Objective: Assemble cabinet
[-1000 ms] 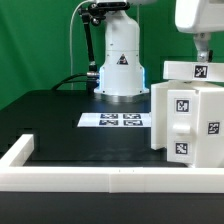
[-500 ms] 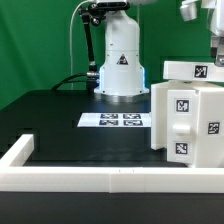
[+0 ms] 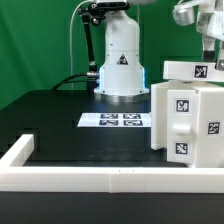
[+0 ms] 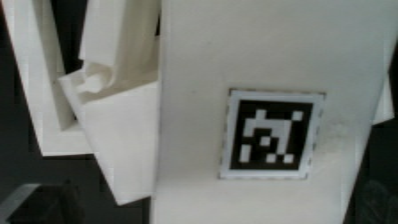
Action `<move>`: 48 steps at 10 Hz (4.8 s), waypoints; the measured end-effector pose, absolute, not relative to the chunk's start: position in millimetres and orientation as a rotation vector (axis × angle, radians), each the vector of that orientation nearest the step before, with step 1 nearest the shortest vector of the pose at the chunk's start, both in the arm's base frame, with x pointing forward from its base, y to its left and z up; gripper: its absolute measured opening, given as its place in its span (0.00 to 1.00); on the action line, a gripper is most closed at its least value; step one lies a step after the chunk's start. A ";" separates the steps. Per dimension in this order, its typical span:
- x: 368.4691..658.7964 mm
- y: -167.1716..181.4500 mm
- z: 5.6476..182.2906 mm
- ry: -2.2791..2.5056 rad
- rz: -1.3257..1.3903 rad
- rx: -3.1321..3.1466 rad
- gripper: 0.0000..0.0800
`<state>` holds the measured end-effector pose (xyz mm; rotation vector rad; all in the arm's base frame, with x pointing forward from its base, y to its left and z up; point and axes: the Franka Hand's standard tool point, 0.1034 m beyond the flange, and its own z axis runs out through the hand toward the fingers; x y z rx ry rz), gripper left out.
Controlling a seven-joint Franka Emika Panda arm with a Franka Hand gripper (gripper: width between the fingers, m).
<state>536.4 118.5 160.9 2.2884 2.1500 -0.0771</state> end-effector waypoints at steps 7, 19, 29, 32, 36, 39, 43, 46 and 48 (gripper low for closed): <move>536.6 106.3 157.0 2.108 -0.095 2.325 0.69; 538.9 105.8 155.9 0.876 -0.057 3.002 0.70; 542.5 107.7 155.5 -0.443 -0.016 3.114 0.70; 542.4 113.0 155.6 -1.031 -0.018 2.984 0.70; 544.4 118.2 155.2 -1.643 0.060 2.741 0.70; 545.0 121.2 155.3 -2.012 0.061 2.505 0.70; 547.5 121.5 156.5 -2.369 0.037 2.203 0.70; 546.5 129.0 156.1 -2.581 -0.048 1.999 0.70; 545.1 135.4 156.0 -2.538 -0.072 2.071 0.97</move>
Offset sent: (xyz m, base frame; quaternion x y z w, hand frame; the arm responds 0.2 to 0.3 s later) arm -0.0002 -0.0008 -0.0026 -0.0115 0.0060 0.0042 0.9999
